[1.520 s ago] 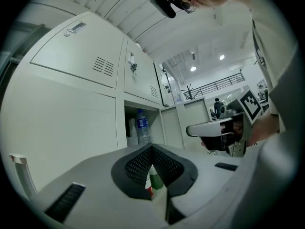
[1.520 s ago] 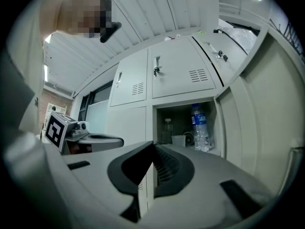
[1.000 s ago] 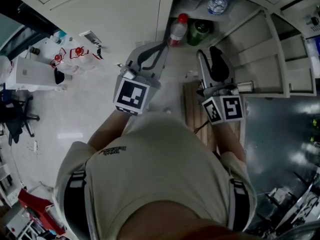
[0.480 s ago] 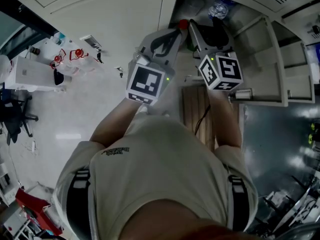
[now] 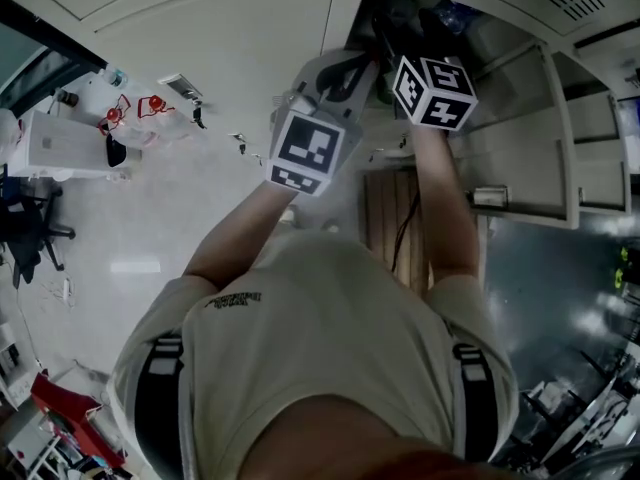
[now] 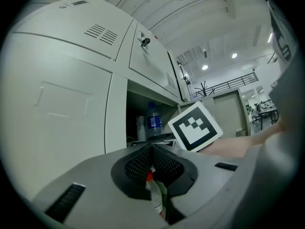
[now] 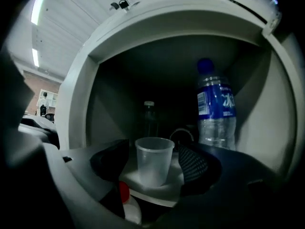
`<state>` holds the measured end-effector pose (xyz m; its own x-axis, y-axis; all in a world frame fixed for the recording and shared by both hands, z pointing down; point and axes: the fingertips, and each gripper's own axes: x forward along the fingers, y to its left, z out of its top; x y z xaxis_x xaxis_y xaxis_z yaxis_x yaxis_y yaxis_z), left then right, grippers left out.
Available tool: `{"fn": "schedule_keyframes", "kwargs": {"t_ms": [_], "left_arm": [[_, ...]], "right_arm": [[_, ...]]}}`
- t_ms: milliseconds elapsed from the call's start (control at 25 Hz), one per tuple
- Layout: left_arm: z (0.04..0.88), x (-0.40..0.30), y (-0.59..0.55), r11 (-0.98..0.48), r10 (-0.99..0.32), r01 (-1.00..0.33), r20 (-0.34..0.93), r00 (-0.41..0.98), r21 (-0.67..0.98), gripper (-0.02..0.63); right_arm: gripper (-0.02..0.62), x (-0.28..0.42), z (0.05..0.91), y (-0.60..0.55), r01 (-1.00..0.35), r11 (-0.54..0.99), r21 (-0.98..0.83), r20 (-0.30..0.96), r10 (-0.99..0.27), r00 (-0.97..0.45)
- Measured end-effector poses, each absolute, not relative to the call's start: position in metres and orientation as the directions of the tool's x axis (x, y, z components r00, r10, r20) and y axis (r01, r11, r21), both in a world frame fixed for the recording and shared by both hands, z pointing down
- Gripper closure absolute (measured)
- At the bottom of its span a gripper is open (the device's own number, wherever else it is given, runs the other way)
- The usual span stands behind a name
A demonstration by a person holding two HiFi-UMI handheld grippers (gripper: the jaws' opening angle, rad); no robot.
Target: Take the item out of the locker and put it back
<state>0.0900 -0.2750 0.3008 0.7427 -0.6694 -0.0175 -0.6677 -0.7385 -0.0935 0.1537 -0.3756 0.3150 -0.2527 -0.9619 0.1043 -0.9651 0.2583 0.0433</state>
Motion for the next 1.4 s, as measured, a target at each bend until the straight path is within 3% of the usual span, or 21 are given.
{"fn": "schedule_keyframes", "kwargs": {"t_ms": [400,480,640,1400], "left_arm": [[0.321,0.093,-0.285,-0.744,-0.667,-0.664,0.029,0.745,-0.073,0.594],[0.324,0.094,-0.286,-0.745,-0.666,-0.663,0.036,0.745,-0.073,0.592],[0.326,0.095,-0.286,-0.745,-0.666,-0.662,0.042,0.745,-0.077,0.593],[0.269,0.071,-0.269,-0.72,-0.68,-0.677,-0.042,0.732,-0.151,0.592]], "right_arm": [[0.265,0.15,0.35,-0.396,-0.964,0.264,0.019,0.206,-0.945,-0.254],[0.316,0.152,0.35,-0.397,-0.965,0.26,0.023,0.207,-0.946,-0.249],[0.319,0.152,0.348,-0.397,-0.962,0.274,0.019,0.202,-0.943,-0.264],[0.322,0.152,0.262,-0.306,-0.948,0.307,0.081,0.014,-0.952,-0.307]]}}
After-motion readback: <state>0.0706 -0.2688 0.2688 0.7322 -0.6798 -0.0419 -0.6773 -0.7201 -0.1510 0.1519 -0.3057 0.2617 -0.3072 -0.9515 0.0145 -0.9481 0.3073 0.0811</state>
